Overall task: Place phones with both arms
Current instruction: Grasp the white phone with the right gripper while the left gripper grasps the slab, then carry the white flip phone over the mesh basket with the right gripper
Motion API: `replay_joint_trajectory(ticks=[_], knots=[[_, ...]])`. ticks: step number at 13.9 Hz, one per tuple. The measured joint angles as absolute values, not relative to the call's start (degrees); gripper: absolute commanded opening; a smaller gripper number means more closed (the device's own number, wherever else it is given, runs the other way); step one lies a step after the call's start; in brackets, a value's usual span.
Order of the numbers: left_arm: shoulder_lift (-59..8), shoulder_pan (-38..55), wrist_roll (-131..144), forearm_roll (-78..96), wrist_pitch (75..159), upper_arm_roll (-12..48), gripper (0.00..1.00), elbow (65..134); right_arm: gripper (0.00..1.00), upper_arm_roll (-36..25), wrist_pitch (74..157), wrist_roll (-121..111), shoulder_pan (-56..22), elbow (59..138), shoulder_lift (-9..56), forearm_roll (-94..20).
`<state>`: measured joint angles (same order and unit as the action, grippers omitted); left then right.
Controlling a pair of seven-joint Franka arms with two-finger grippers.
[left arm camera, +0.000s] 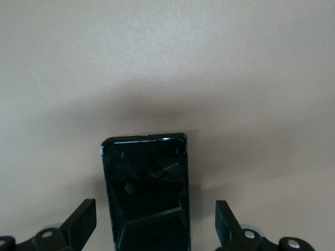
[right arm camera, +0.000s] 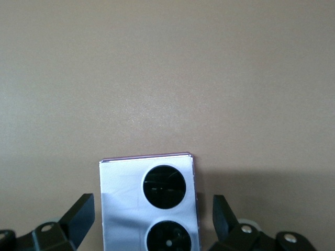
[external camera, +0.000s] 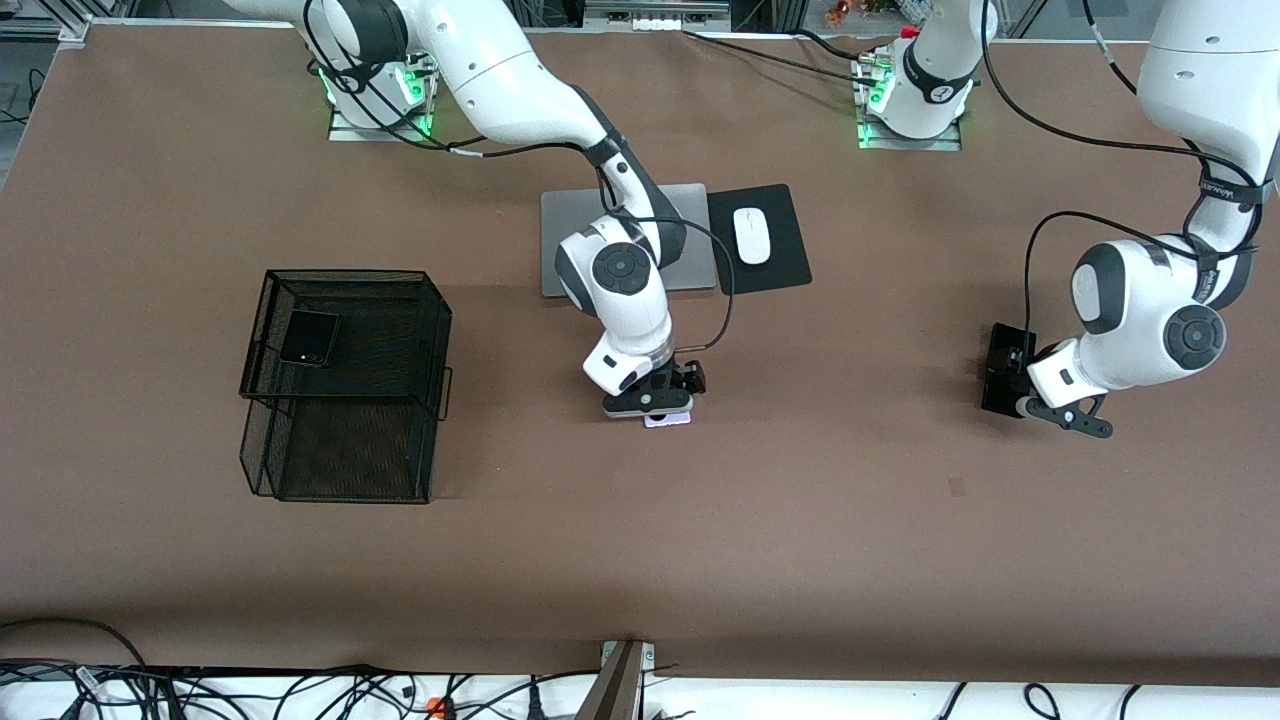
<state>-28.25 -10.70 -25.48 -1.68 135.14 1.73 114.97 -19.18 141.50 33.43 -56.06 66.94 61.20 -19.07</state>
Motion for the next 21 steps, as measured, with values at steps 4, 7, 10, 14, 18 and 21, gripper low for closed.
replay_joint_trajectory(ticks=[4,7,10,14,18,21], knots=[[-28.1,-12.6,-27.7,-1.7,138.9,1.6,1.0,117.3,1.0,-19.2,143.3,33.4,-56.5,66.9,61.7,-16.4],[-28.0,-13.2,-28.4,-1.7,140.9,1.6,1.0,117.4,1.0,-19.2,143.4,33.4,-56.7,66.9,62.2,-15.9],[-27.9,-13.8,-28.5,-1.7,143.9,1.6,1.0,118.6,1.0,-19.2,143.6,33.4,-57.1,66.9,62.8,-15.6],[-27.9,-13.9,-28.4,-1.7,147.5,1.6,1.0,120.8,0.64,-19.3,143.6,33.4,-57.3,66.9,62.8,-15.0],[-27.7,-13.9,-27.8,-1.7,147.7,1.9,1.0,121.2,0.29,-19.4,143.2,33.4,-57.4,66.9,62.7,-14.9],[-27.5,-13.8,-26.1,-1.7,147.7,3.3,1.0,121.9,0.29,-19.8,142.1,33.5,-57.5,66.5,62.7,-14.9]])
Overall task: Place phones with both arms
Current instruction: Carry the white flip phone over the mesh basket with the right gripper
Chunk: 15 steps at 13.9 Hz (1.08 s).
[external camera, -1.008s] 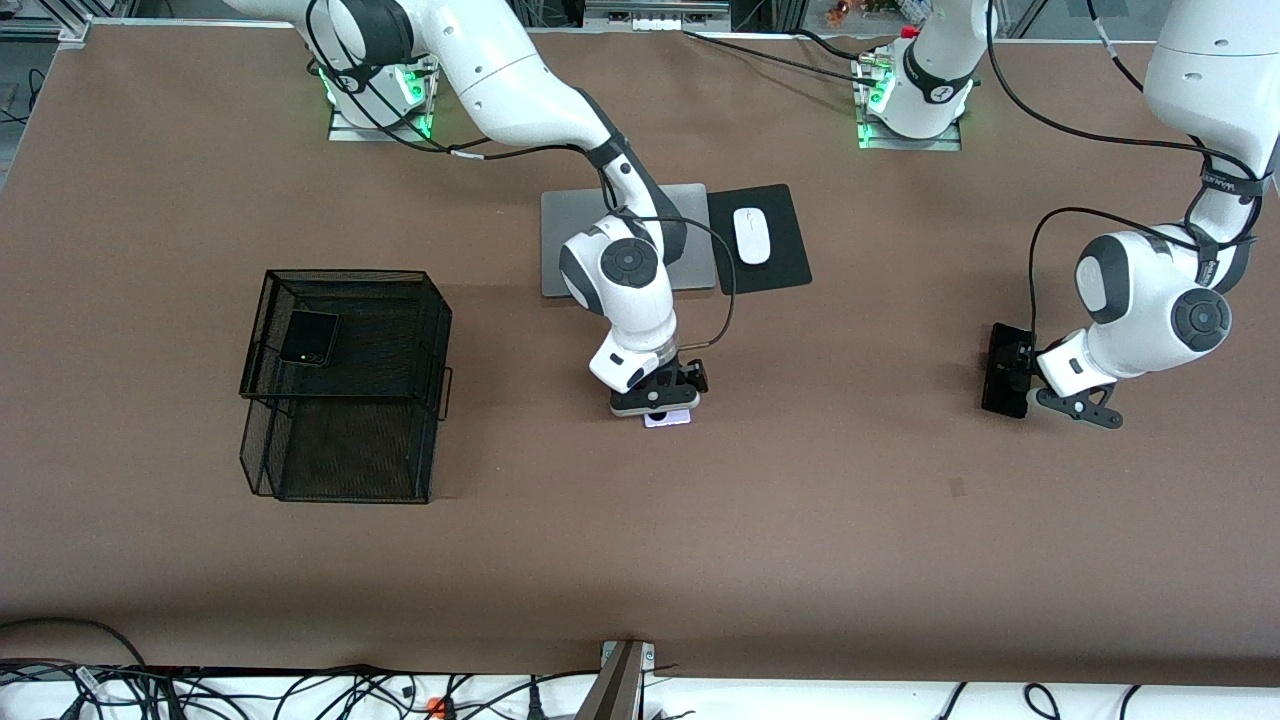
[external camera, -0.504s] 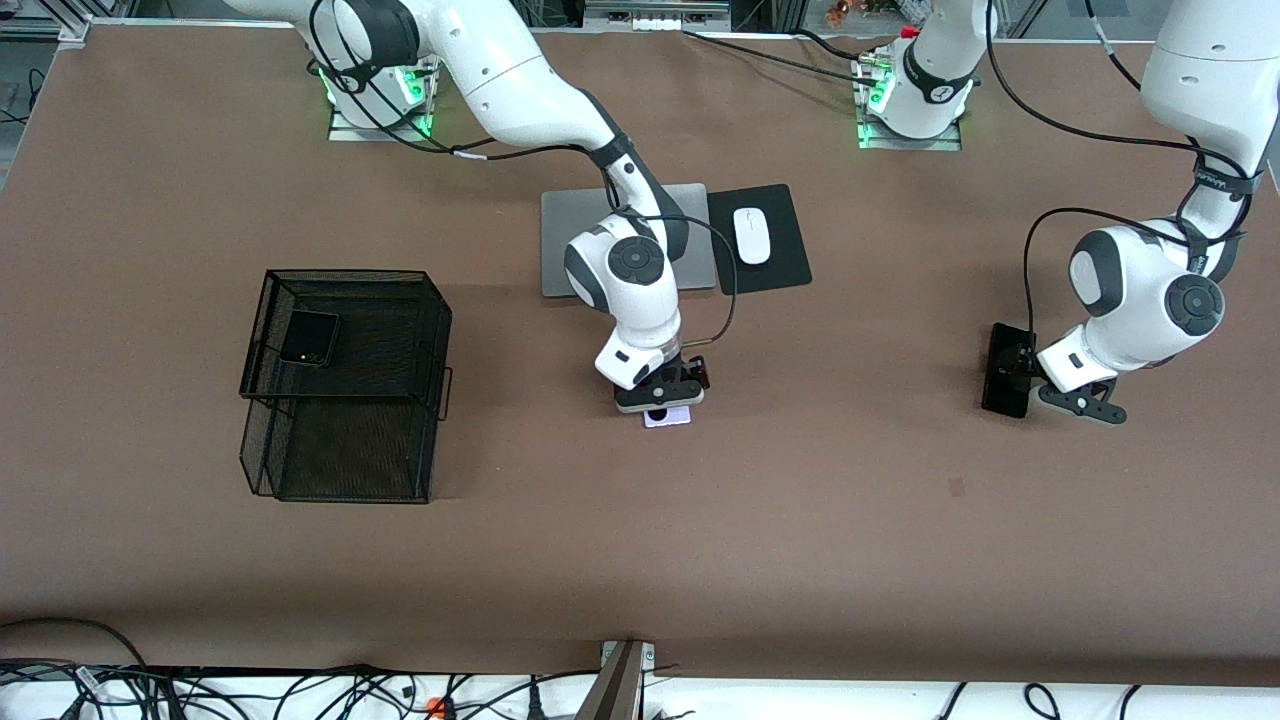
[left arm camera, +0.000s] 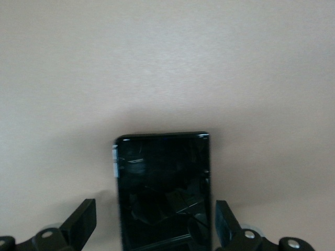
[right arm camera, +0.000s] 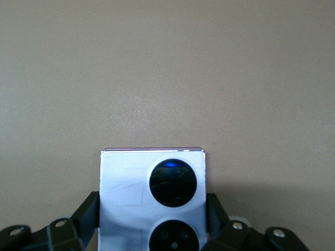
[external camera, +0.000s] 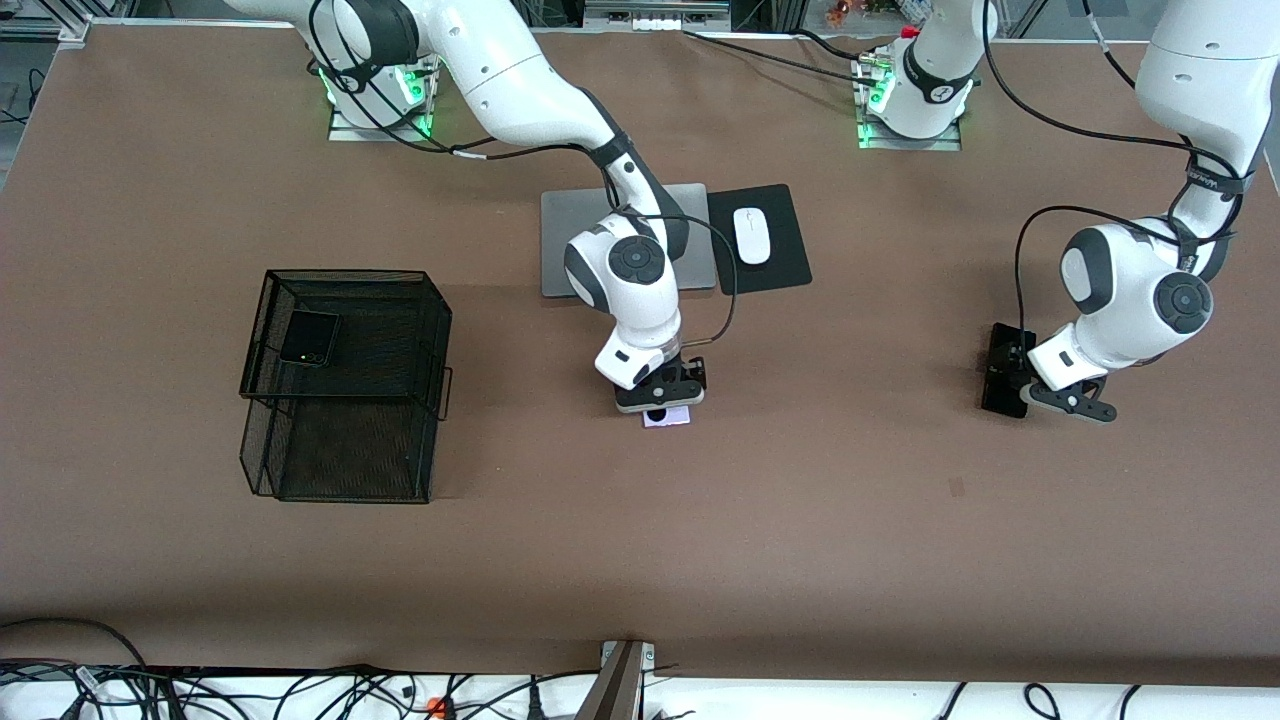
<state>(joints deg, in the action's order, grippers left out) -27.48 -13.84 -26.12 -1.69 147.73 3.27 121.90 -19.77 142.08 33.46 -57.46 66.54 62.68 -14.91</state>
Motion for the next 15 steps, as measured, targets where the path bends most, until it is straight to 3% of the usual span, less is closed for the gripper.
replay_joint_trajectory(ticks=[4,9,12,15], knots=[[-27.4,-13.9,-25.9,-1.7,148.1,3.5,1.0,122.6,0.3,-26.3,130.6,33.5,-57.2,64.0,59.9,-15.1],[-27.4,-13.9,-25.9,-1.7,149.1,3.4,1.0,123.0,0.32,-29.1,109.8,26.4,-51.8,63.5,45.8,-15.1],[-27.5,-14.0,-25.9,-1.7,149.8,3.4,1.0,123.4,0.32,-33.7,99.4,18.4,-49.7,66.4,38.9,-15.0],[-28.1,-14.1,-25.9,-1.7,151.0,3.4,1.0,123.6,0.32,-39.0,96.2,11.1,-49.3,73.3,33.6,-15.1]])
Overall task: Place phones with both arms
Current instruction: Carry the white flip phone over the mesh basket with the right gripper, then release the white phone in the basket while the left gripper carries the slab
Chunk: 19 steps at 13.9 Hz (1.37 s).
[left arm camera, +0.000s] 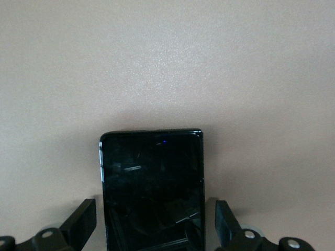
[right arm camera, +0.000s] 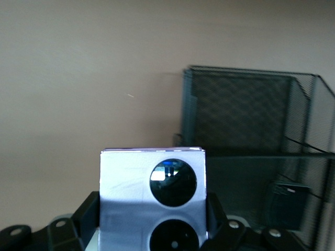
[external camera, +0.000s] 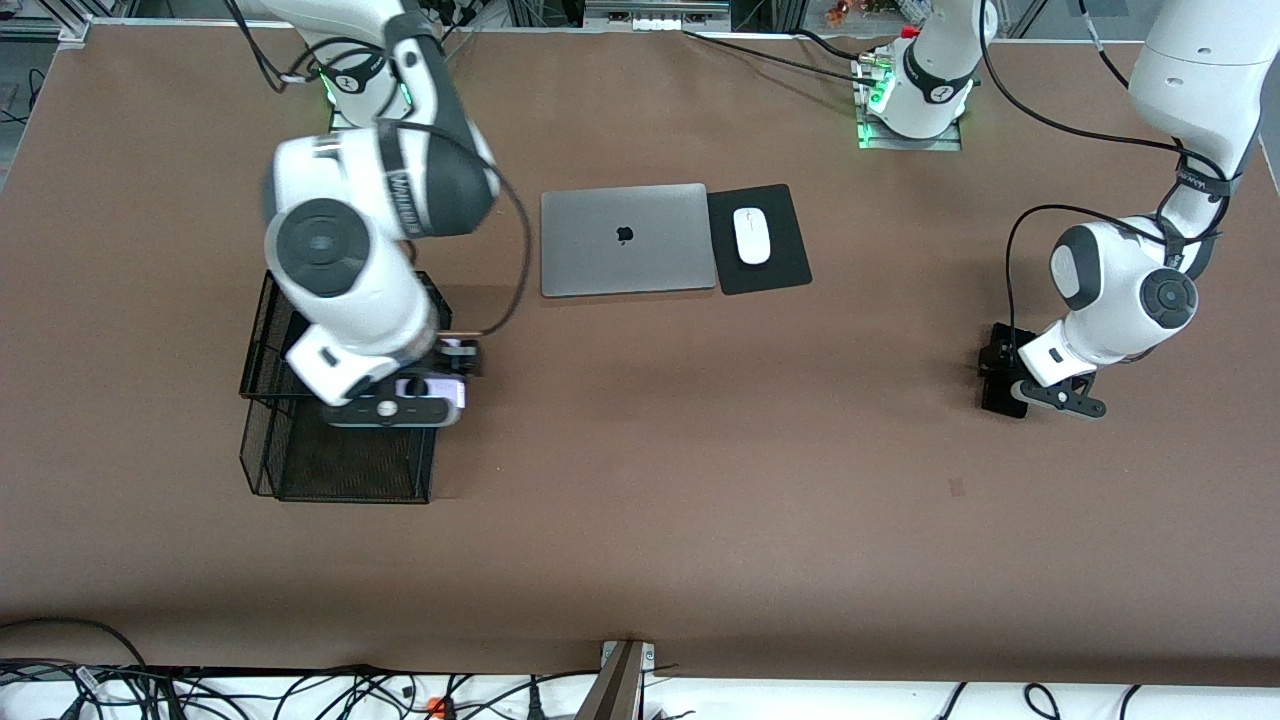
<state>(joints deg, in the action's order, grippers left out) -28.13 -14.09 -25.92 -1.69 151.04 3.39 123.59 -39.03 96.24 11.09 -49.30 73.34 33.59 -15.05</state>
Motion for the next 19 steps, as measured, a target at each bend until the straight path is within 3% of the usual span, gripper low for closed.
replay_joint_trajectory(ticks=[4,5,7,8,10,15,19], knots=[[-29.0,-14.2,-25.9,-1.7,152.1,3.4,1.0,123.8,0.32,-41.0,101.5,9.8,-49.3,88.0,26.2,-15.0],[-29.0,-14.2,-25.9,-1.7,152.2,3.4,0.82,123.8,0.32,-41.5,105.1,8.7,-49.3,91.3,25.0,-15.0],[-28.9,-14.3,-25.9,-1.7,152.5,3.3,0.34,123.8,0.32,-42.7,113.6,4.0,-49.1,96.5,24.4,-15.0],[-28.7,-14.3,-25.9,-1.7,152.4,3.3,0.2,123.8,0.33,-43.0,117.5,1.6,-48.8,98.5,24.5,-15.0],[-28.4,-14.3,-25.9,-1.7,152.4,3.3,0.01,123.9,0.37,-43.1,123.0,-1.9,-47.4,101.5,25.0,-15.0],[-28.4,-14.3,-25.9,-1.7,152.4,3.3,0.0,123.9,0.39,-43.1,130.7,-4.9,-44.5,102.8,29.1,-17.1],[-28.4,-14.3,-24.7,-1.7,152.1,3.4,0.0,123.8,0.39,-43.1,134.1,-11.4,-44.1,102.4,33.4,-29.8]])
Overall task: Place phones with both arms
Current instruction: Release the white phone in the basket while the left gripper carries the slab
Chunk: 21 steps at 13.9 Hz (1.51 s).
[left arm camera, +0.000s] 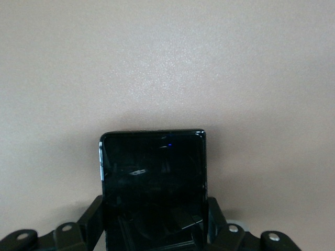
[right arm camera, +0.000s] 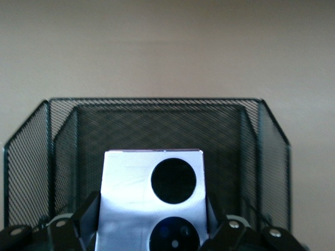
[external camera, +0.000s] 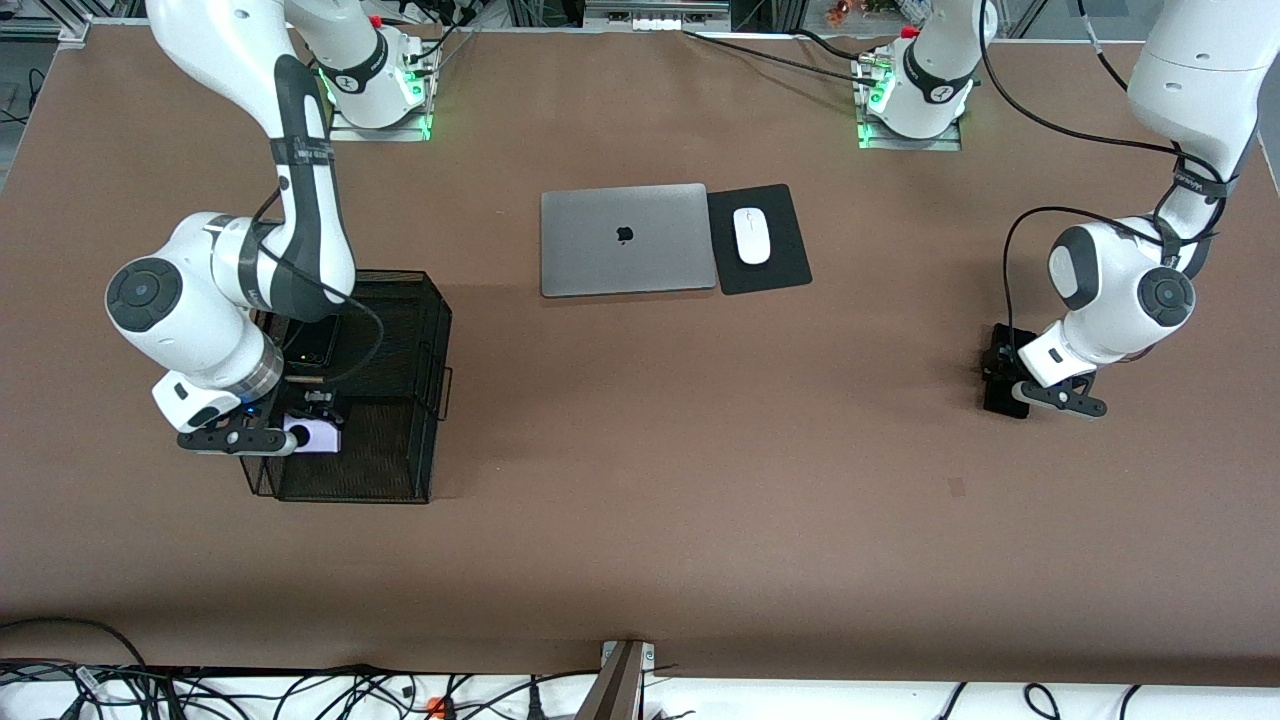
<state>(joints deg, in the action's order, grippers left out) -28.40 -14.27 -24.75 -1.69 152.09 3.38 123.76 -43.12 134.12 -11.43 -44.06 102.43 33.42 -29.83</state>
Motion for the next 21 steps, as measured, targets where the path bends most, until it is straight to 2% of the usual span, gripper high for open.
replay_joint_trajectory(ticks=[3,7,8,9,10,16,21], knots=[[-28.4,-13.8,-22.7,-1.7,147.4,4.4,0.0,121.4,0.38,-43.1,134.7,-16.2,-42.9,102.5,37.0,-35.2],[-28.3,-9.7,-14.1,-1.7,145.2,7.0,0.0,118.5,0.39,-43.1,137.1,-16.6,-42.3,102.4,39.2,-35.7],[-28.3,-7.4,-11.0,-1.7,145.1,7.2,0.0,118.1,0.47,-43.1,137.1,-16.6,-42.3,102.4,39.4,-35.7],[-28.3,-5.0,-7.9,-1.7,145.1,7.3,0.0,117.5,0.81,-43.1,137.2,-16.6,-42.3,102.4,39.5,-35.8],[-28.4,-2.6,-5.1,-1.7,145.1,7.4,0.0,117.0,1.0,-43.1,137.2,-16.6,-42.3,102.3,39.5,-35.8],[-30.9,10.3,12.0,-1.7,144.1,7.6,0.0,110.9,1.0,-43.1,136.6,-16.7,-42.1,100.5,39.5,-38.1],[-37.8,20.1,26.5,-1.7,136.7,7.1,0.0,98.1,1.0,-43.3,122.5,-16.7,-39.0,92.4,39.5,-37.8]])
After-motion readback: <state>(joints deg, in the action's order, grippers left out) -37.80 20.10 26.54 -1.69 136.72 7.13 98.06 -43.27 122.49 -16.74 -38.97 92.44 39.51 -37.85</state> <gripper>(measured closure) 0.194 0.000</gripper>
